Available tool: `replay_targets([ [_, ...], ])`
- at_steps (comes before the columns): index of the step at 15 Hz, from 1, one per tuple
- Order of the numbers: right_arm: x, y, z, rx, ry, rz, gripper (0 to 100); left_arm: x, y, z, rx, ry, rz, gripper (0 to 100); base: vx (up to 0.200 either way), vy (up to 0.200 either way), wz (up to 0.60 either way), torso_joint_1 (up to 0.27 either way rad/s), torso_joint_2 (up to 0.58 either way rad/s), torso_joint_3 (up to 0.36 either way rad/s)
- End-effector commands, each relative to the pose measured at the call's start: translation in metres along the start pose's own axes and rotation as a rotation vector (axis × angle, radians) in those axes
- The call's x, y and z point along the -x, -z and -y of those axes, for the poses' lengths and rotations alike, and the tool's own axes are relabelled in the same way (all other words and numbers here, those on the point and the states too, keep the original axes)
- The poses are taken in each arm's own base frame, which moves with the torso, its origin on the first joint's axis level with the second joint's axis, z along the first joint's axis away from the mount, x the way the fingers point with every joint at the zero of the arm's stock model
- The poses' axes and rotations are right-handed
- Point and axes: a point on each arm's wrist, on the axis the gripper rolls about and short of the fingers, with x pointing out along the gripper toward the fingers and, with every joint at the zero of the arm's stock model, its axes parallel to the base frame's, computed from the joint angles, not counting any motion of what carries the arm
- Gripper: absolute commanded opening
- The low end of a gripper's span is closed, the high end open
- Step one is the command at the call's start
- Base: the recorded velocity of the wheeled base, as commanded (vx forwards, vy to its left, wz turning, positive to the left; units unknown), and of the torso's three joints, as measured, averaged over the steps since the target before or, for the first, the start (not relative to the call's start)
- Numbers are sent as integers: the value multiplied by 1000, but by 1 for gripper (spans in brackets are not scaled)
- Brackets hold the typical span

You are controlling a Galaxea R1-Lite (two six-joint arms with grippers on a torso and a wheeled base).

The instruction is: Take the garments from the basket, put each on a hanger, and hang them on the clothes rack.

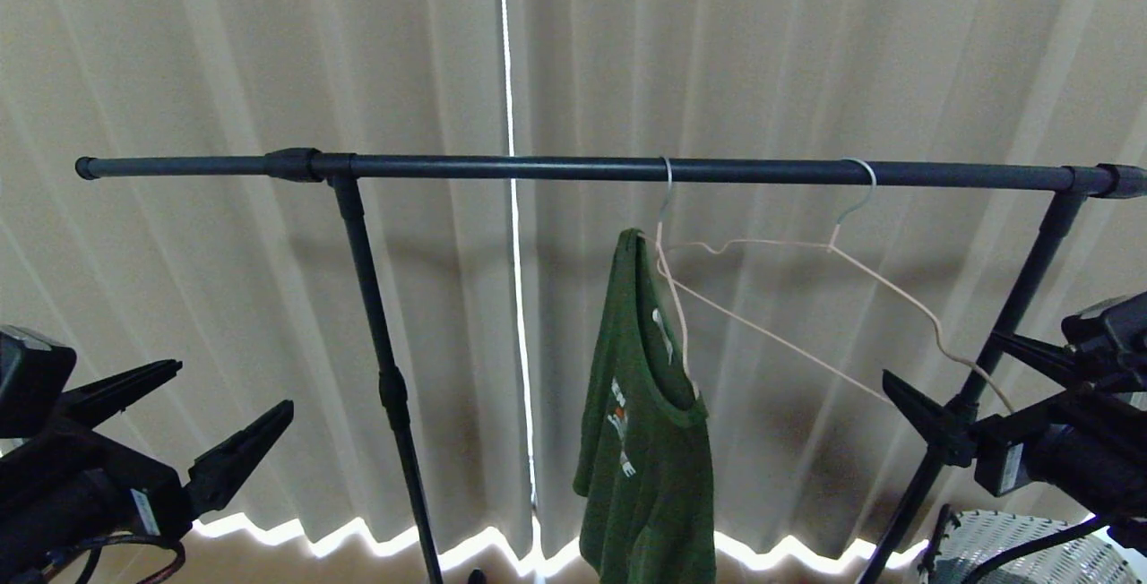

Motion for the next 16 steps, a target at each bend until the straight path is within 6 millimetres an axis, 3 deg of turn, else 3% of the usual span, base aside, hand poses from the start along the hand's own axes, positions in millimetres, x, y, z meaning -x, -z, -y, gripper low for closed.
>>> replay_targets([
  [1,-5,5,-2,7,-4,-34,100,-3,3,0,1,5,-21,100,0,0,0,0,0,0],
  [5,13,15,1,83,9,-43,100,-5,4,2,-2,19,-29,100,0,0,0,0,0,0],
  [9,15,17,1,84,10,-35,100,-8,6,3,-2,22,-45,100,0,0,0,0,0,0],
  [16,14,19,1,91,8,-46,100,-9,7,3,-5,26,-54,100,-200,0,0,7,2,4],
])
